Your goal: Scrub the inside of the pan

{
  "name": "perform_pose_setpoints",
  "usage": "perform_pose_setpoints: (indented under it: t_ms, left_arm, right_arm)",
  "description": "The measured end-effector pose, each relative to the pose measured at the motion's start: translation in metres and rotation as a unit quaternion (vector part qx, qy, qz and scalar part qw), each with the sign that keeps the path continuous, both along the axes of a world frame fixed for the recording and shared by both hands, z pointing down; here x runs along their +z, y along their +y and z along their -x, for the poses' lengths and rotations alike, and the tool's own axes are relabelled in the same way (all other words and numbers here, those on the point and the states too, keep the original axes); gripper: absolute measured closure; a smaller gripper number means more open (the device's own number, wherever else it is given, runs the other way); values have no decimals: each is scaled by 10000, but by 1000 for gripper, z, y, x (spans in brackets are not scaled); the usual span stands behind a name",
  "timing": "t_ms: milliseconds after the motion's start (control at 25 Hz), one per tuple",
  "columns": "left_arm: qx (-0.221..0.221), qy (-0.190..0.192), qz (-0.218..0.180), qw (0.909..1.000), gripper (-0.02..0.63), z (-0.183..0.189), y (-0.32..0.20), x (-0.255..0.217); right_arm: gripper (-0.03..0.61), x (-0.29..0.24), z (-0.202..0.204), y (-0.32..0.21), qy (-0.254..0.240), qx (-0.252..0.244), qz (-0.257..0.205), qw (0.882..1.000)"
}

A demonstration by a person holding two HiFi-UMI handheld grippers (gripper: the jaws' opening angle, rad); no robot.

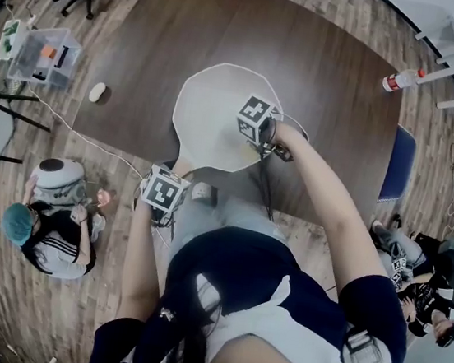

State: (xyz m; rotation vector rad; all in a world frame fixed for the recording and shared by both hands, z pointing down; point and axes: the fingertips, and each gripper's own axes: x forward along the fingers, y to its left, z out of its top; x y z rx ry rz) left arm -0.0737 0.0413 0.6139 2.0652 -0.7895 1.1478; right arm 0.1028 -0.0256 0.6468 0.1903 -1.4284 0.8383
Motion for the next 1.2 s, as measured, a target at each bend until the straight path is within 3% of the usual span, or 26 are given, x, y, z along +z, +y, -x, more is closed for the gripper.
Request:
perform_pose_setpoints:
  t_ms: [280, 680, 1200]
  left_arm:
    - [10, -18, -6, 10000, 388, 3, -1, -1]
    - [52, -10, 44, 10000, 389, 3, -1, 1]
    - [133, 66, 165, 9998, 390, 2, 0, 7]
  right_arm:
    - [560, -1, 18, 13, -17, -150, 269, 9995]
    - [560, -3, 67, 35, -871, 107, 896, 9921]
    - [561, 1, 111, 34, -1319, 140, 812, 9878]
